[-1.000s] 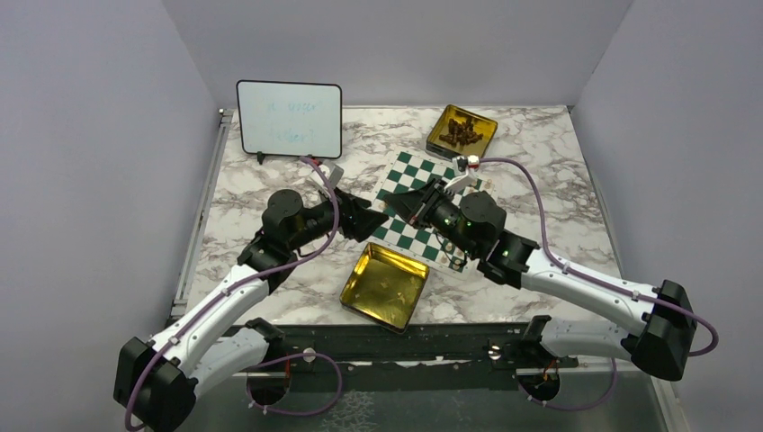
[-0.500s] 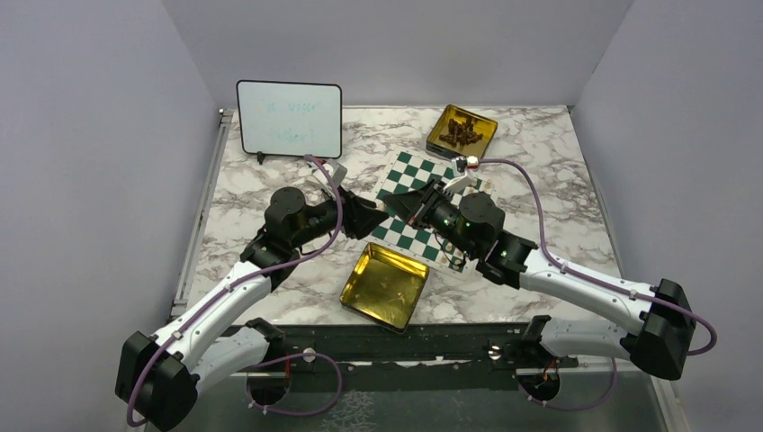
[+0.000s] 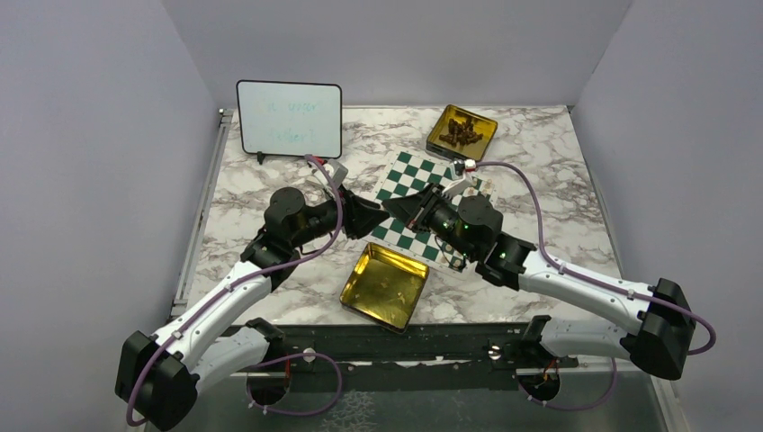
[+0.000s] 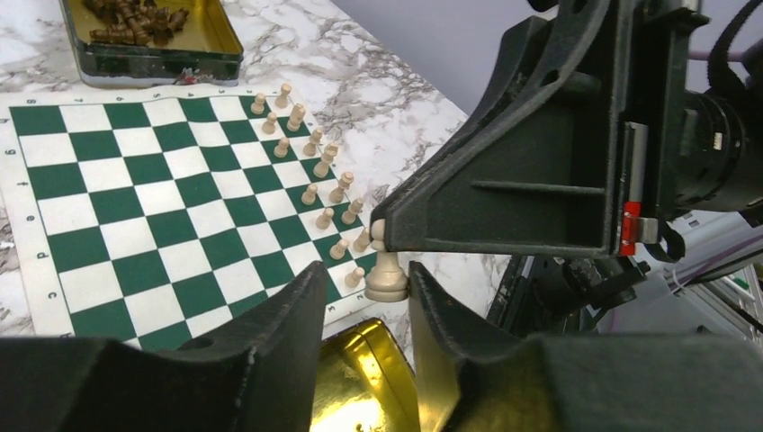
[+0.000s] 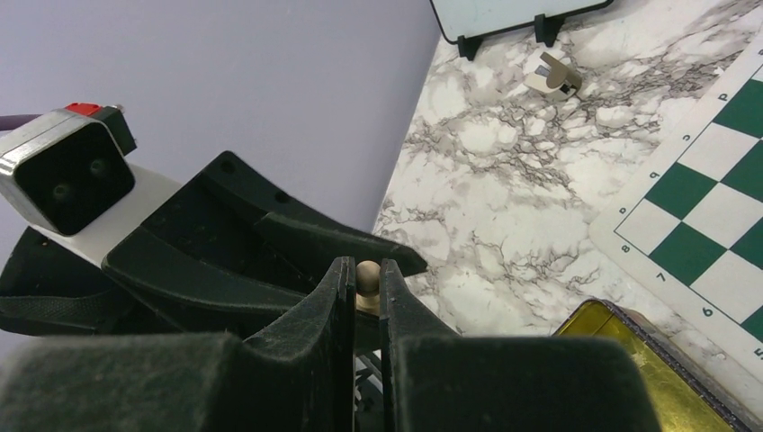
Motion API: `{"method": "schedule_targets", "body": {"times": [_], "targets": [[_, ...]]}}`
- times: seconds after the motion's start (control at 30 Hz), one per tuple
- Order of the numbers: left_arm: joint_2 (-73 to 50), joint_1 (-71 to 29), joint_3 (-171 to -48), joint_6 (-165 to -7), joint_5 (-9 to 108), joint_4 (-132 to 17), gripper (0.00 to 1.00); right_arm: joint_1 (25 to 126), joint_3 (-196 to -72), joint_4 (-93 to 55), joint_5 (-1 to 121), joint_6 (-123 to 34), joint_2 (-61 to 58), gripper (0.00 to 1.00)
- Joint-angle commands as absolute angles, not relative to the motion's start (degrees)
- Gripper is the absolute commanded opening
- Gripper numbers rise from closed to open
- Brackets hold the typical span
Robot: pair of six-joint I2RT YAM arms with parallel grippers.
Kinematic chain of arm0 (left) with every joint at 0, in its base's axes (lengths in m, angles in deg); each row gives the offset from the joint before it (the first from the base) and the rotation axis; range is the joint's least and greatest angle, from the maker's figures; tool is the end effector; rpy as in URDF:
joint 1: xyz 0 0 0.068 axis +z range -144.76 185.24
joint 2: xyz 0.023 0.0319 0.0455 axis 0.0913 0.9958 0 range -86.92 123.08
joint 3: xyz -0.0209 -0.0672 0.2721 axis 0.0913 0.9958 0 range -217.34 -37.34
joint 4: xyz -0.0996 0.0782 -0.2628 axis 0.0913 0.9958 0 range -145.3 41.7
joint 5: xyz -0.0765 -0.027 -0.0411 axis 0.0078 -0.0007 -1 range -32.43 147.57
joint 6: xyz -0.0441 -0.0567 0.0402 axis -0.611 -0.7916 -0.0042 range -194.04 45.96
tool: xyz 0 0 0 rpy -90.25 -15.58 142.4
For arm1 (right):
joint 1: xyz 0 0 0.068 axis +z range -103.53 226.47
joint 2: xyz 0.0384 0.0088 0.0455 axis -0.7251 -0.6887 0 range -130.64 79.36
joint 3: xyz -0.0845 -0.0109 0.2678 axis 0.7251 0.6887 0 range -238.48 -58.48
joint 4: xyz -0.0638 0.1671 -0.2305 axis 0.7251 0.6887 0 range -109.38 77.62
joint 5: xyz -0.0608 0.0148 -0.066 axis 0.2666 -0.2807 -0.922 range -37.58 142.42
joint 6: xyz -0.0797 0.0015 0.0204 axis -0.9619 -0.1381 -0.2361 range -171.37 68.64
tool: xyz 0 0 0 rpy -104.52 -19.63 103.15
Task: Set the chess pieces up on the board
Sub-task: Pick up the chess piece from the storage box.
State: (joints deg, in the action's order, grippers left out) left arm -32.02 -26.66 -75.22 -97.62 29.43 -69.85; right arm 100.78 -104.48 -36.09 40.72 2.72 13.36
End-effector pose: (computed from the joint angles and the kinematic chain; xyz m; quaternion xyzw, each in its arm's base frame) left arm 0.2223 -0.1782 0.3069 0.2186 0.6864 -0.4677 0.5121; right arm 0.2067 0.2629 0.3158 0.0686 0.7234 0.5105 0.4597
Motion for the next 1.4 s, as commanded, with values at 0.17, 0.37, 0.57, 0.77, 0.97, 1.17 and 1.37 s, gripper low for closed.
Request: {"method": "schedule_targets", "body": {"times": [0.17,0.37,0.57,0.77,0.97,1.17,1.37], "targets": [[-32.09,-26.88,-76.58,-97.59,26.63,-72.79,0.23,100.7,-103.33,-37.01,42.82,2.61,14.62,0.01],[-32.79,-26.87,-75.75,-96.21,25.97,-72.79,0.18,100.7,-102.05,-36.96,44.21,1.93,15.65,0.03],[-33.13,-26.88,-75.32,-94.03,24.61,-72.74,0.17,100.7,-101.02,-36.28,45.37,0.52,17.07,0.04],[-33.99,-26.87,-74.83,-89.5,21.93,-72.18,0.15,100.7,-100.78,-33.78,49.25,-3.27,18.99,0.04],[-34.53,-26.88,-74.09,-84.49,18.99,-71.67,0.15,100.7,-100.7,-31.73,56.3,-7.19,20.76,0.04],[-35.09,-26.89,-73.31,-81.21,13.94,-71.47,0.14,100.7,-102.68,-25.89,62.55,-11.17,20.24,0.04],[-35.46,-26.92,-72.59,-78.25,11.71,-71.07,0.13,100.7,-103.98,-22.76,66.73,-13.14,20.44,0.04]]}}
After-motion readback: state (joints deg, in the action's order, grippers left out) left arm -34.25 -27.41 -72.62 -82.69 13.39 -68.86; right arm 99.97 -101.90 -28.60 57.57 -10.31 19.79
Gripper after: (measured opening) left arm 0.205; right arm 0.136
